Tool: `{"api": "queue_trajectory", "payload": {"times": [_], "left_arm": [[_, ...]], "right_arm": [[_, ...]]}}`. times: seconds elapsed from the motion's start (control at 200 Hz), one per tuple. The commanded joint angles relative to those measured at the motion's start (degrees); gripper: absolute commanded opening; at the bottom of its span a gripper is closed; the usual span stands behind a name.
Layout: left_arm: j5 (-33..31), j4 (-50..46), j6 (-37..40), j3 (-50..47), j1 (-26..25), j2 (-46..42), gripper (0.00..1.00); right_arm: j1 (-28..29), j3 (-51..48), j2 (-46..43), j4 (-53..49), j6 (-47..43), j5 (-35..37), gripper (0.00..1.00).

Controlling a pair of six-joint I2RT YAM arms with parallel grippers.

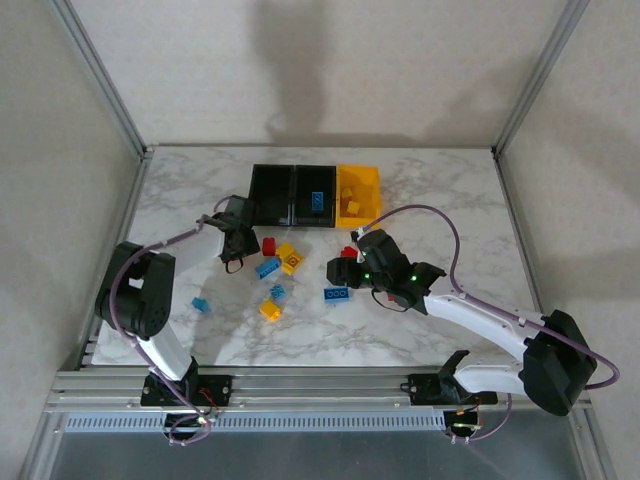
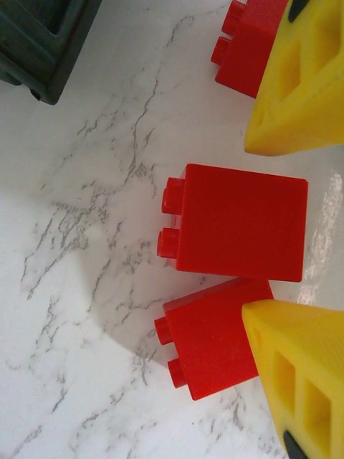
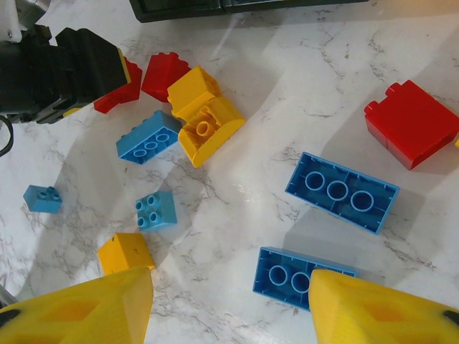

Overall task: Sort the legos into containers by color
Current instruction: Pick up the lego from the middle-left of the table.

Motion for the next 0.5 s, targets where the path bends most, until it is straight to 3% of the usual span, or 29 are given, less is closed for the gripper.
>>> {"api": "queue_trajectory", "payload": {"times": [0.0,0.265,0.496], "left_arm": [[-0.01,0.22,1.31,1.78,0.23,1.62,0.49],[0.87,-0.06,1.71,1.39,0.21,1.07,0.27],[0.96,-2.24,1.71,2.04,0.10,-2.97,0.21]], "right_arm": [[0.52,0.99,0.03,0.58,0.28,0.48,0.59],[0.53,0.86,-0.12,0.33,0.06,0.96,0.59],[0.54,1.30,-0.03,0.24,-0.36,1.40,0.59]]}}
